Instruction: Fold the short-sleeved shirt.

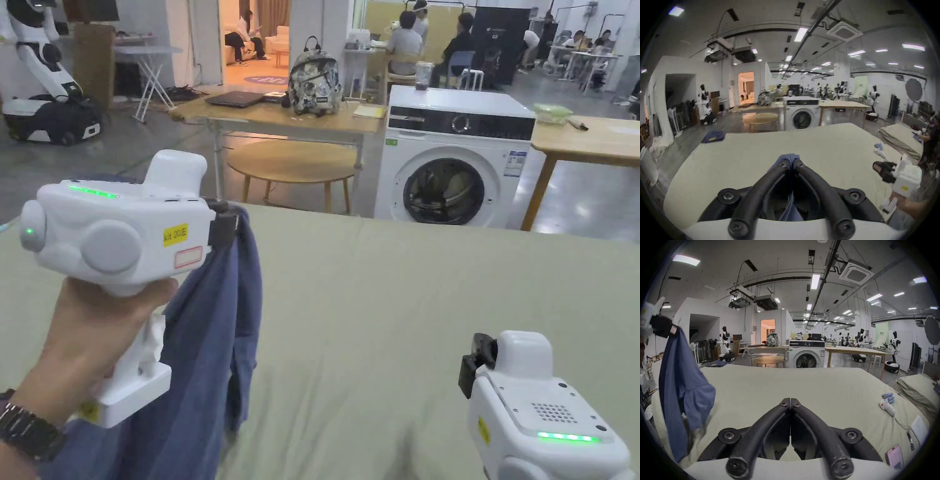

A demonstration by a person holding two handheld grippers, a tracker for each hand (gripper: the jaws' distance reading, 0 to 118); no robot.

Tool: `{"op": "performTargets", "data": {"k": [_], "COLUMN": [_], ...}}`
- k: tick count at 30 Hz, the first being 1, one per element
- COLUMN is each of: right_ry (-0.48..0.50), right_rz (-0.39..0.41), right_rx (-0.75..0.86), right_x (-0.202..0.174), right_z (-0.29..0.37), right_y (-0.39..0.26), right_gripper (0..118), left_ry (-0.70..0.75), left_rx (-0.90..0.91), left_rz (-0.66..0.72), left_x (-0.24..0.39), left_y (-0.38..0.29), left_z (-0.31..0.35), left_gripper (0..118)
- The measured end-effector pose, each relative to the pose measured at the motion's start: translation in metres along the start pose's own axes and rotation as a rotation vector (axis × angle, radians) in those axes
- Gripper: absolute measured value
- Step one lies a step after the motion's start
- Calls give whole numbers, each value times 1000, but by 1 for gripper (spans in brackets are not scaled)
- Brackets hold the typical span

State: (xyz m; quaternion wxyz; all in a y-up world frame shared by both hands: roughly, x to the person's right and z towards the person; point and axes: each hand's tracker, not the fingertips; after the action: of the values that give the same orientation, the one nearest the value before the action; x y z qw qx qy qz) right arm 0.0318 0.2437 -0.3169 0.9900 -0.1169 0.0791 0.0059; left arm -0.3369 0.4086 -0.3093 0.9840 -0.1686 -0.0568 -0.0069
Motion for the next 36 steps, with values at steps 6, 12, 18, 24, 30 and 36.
{"op": "performTargets", "data": {"k": [6, 12, 18, 24, 30, 36], "right_ry": [-83, -165, -227, -252, -241, -199], "right_rz": [-10, -15, -45, -58, -61, -59], "right_rx": [12, 5, -24, -62, -75, -55], "right_x": [39, 77, 105, 116, 111, 92], "right_z": [15, 31, 43, 47, 47, 46], "right_y": [2, -2, -13, -23, -23, -17], "right_gripper": [0, 0, 0, 0, 0, 0], "left_ry": [-175, -336, -431, -469, -394, -348], "left_rx": [1, -74, -198, -291, -203, -110], "left_rz": [-34, -118, -156, -121, -130, -121], "left_x": [96, 190, 244, 257, 241, 210], "left_y": [21, 5, -54, -109, -113, -107], "left_z": [-47, -92, -117, -117, -97, -64], "left_gripper": [0, 0, 0, 0, 18, 44]}}
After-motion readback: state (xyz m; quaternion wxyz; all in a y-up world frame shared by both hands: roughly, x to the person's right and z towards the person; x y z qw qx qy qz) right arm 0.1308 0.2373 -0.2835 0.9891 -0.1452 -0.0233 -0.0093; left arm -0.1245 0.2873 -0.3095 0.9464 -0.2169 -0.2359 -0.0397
